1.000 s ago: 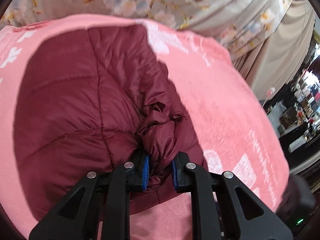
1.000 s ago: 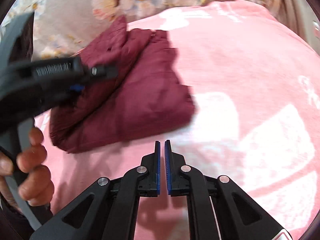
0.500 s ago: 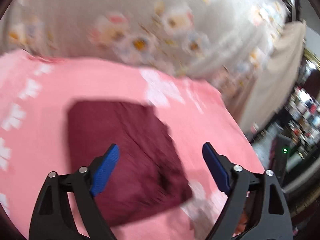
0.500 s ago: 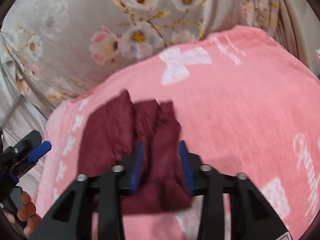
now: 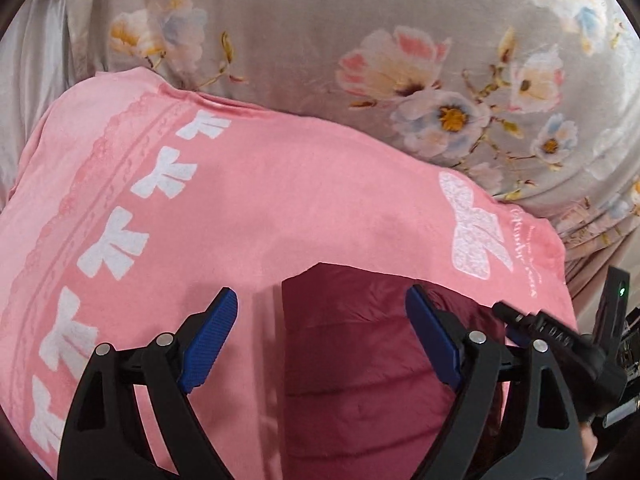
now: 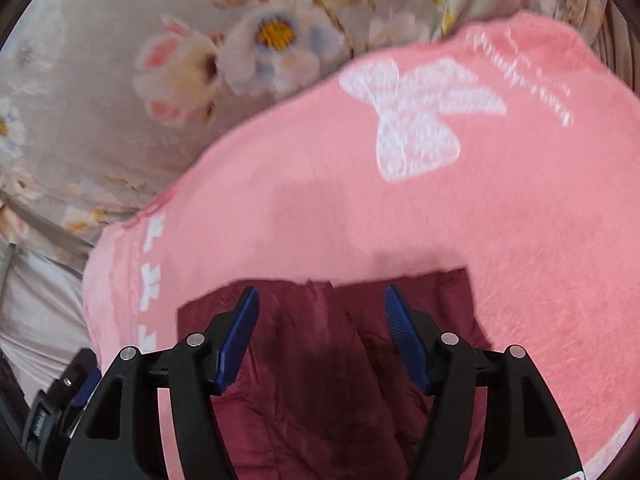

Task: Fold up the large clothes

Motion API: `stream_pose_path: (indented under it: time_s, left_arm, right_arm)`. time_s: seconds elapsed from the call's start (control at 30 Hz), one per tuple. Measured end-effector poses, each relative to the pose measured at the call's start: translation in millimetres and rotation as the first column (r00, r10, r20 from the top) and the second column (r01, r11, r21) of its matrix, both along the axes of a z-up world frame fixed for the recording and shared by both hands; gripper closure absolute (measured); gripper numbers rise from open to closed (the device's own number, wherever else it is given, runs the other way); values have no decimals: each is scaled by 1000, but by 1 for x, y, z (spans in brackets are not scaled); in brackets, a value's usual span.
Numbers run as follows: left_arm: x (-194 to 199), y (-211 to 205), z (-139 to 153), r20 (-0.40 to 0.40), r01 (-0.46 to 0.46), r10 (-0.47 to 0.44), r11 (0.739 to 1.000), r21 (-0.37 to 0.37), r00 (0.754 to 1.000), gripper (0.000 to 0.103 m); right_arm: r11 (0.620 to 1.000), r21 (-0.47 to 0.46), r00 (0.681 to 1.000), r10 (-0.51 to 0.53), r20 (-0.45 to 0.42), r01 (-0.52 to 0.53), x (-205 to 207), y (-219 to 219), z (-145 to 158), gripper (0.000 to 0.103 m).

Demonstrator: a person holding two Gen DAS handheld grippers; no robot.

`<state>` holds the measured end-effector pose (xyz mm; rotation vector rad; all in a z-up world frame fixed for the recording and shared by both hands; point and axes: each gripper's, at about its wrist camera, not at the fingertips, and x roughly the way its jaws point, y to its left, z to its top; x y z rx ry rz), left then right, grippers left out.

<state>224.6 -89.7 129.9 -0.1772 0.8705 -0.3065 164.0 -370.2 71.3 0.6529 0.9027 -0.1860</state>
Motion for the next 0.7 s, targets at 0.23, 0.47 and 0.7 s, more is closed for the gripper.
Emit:
stream_pose_path:
  time_s: [0.23, 0.47, 0.7]
  left_arm:
    - [5, -39, -37, -61, 61, -59, 997, 42, 996, 20]
    - [-3, -104, -71, -86, 120, -110, 986, 117, 990, 20]
    - [1, -136, -101, -101, 126, -110, 978, 166, 989, 18]
  right_arm:
    - [989, -147, 999, -2, 41, 8, -31, 2, -9, 100]
    - [959, -260, 994, -110, 25, 112, -67, -27, -25, 100]
    - [938, -333, 994, -105, -10, 95, -62, -35, -57, 98]
